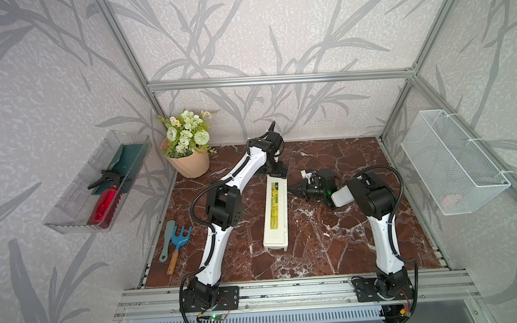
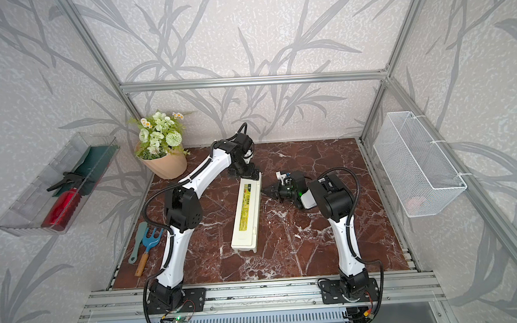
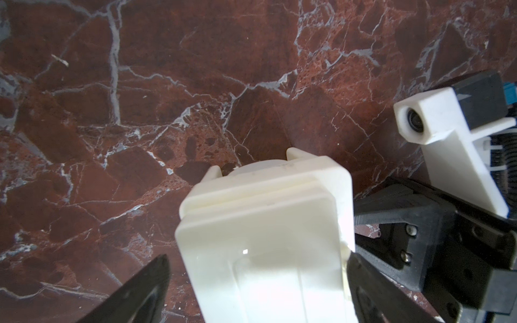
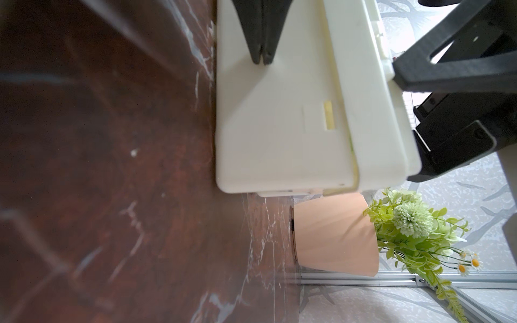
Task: Put plastic wrap rolls into dispensers
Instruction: Close the lid on the plastic wrap cutting box.
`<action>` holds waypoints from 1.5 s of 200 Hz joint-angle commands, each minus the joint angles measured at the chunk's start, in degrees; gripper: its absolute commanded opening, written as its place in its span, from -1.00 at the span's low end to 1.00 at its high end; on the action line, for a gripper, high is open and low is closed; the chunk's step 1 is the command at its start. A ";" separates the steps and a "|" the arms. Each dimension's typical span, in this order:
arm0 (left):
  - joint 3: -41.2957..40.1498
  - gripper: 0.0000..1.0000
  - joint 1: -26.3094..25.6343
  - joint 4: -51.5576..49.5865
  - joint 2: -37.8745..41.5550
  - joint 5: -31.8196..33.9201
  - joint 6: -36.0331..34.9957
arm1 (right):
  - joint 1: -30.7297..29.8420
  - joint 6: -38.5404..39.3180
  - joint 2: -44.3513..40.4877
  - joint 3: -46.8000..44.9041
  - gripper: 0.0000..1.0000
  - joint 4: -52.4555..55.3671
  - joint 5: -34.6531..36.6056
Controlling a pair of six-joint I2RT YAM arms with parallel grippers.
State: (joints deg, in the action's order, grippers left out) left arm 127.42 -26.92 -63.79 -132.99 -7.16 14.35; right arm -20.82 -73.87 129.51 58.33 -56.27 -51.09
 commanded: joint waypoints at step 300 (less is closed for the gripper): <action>4.17 0.57 -1.54 -8.84 -10.34 3.00 -1.66 | -0.83 2.74 2.84 6.34 -1.00 2.77 -2.48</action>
State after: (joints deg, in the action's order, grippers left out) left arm 133.14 -27.38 -66.59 -137.97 -6.24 14.13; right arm -20.69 -71.35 131.74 65.17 -52.36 -52.99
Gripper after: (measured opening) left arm 0.785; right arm 0.047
